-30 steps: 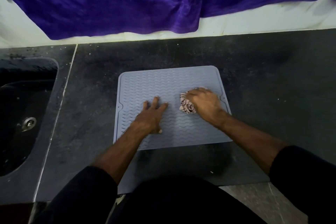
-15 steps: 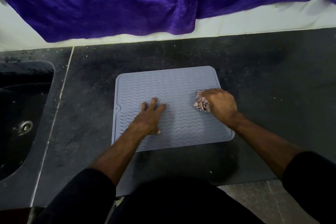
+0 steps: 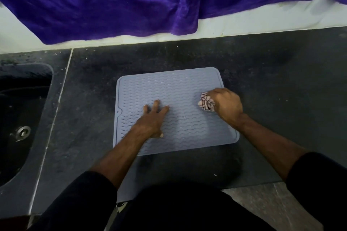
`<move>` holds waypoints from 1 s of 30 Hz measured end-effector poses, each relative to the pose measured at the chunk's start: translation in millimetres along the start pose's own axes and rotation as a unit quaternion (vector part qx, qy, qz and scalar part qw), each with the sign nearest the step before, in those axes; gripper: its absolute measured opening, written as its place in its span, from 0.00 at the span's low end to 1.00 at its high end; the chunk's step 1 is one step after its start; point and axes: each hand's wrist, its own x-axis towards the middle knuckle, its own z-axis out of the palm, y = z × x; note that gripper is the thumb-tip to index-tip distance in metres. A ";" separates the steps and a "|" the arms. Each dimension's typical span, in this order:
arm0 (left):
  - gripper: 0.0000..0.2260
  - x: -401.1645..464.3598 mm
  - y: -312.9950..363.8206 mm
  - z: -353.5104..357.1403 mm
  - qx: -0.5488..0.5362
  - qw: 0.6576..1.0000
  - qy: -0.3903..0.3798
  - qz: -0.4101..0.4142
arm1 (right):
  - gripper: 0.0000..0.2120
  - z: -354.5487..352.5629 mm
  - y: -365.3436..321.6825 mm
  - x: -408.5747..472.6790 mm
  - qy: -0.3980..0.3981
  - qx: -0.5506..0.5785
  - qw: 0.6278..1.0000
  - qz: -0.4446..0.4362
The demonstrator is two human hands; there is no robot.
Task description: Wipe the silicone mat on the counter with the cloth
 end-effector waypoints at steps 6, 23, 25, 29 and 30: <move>0.47 1.0 -3.0 2.1 -0.006 1.000 0.000 0.000 | 0.22 2.9 5.8 -10.7 -0.018 -0.012 1.000 -0.011; 0.47 2.6 -5.0 3.4 -0.002 1.000 -0.003 0.000 | 0.20 4.9 5.1 -12.5 0.021 0.011 0.999 -0.023; 0.47 3.1 -4.9 3.0 -0.001 1.000 -0.001 0.000 | 0.20 2.2 -0.3 -6.4 0.023 0.018 0.999 -0.015; 0.47 3.9 -7.3 4.2 0.001 1.000 -0.003 0.000 | 0.26 12.1 -27.1 -4.7 -0.010 -0.001 0.996 -0.085; 0.47 3.7 -8.1 4.9 0.000 1.000 -0.003 0.000 | 0.26 14.3 -26.6 -6.3 -0.009 -0.012 0.996 -0.093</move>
